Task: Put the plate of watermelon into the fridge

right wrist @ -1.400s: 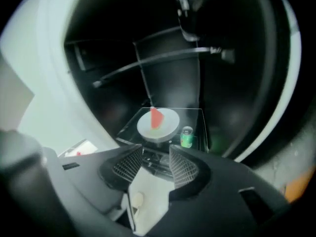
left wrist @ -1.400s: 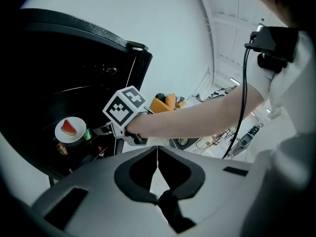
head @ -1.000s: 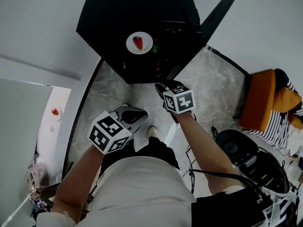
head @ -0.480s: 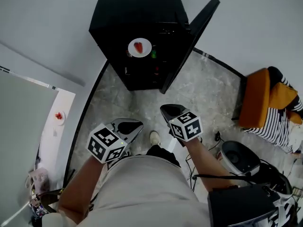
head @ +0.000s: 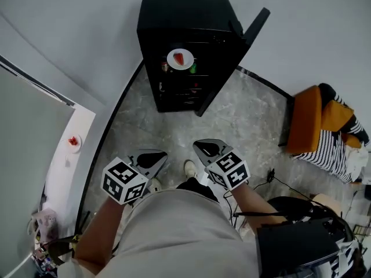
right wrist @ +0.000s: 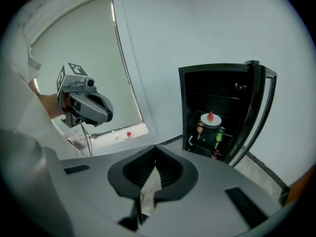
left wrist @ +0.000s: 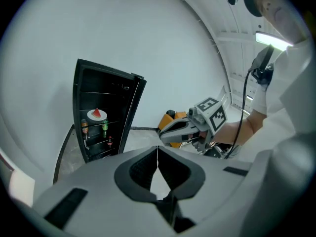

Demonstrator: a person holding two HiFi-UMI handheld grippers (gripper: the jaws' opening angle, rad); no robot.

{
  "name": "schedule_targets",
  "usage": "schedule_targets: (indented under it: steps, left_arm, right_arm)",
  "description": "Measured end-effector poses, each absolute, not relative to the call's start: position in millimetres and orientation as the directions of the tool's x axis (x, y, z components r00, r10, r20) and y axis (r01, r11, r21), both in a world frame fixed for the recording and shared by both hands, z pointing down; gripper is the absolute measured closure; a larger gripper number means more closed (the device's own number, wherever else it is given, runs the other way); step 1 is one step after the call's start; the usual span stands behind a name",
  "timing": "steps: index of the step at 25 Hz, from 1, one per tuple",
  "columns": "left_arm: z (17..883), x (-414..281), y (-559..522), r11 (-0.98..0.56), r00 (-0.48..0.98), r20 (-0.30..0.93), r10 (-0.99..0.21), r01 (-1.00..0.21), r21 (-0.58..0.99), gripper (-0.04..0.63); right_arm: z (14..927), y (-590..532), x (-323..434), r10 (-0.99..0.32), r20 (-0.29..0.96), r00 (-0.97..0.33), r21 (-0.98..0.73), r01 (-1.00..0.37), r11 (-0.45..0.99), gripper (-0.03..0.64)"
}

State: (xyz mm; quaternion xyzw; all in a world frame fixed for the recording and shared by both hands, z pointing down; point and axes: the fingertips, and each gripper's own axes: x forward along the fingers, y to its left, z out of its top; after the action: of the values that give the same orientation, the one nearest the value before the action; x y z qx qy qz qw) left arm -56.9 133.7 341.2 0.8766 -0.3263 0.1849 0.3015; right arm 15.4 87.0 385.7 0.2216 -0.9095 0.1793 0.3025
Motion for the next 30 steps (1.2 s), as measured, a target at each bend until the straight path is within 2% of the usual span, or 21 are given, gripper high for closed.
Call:
schedule_targets:
  steps: [13,30]
  left_arm:
    - [356.2,-132.9,202.6,-0.572,0.720,0.519,-0.461,-0.688,0.446,0.583]
    - [372.8,-160.6,258.3,-0.579,0.744,0.510,-0.431,-0.662,0.476,0.581]
  right_arm:
    - [373.0,160.1,-58.1,-0.267,0.624,-0.735,-0.181,-0.468,0.865,0.603]
    - [367.2,221.5,-92.9,-0.258,0.634,-0.729,-0.166,-0.454,0.875,0.603]
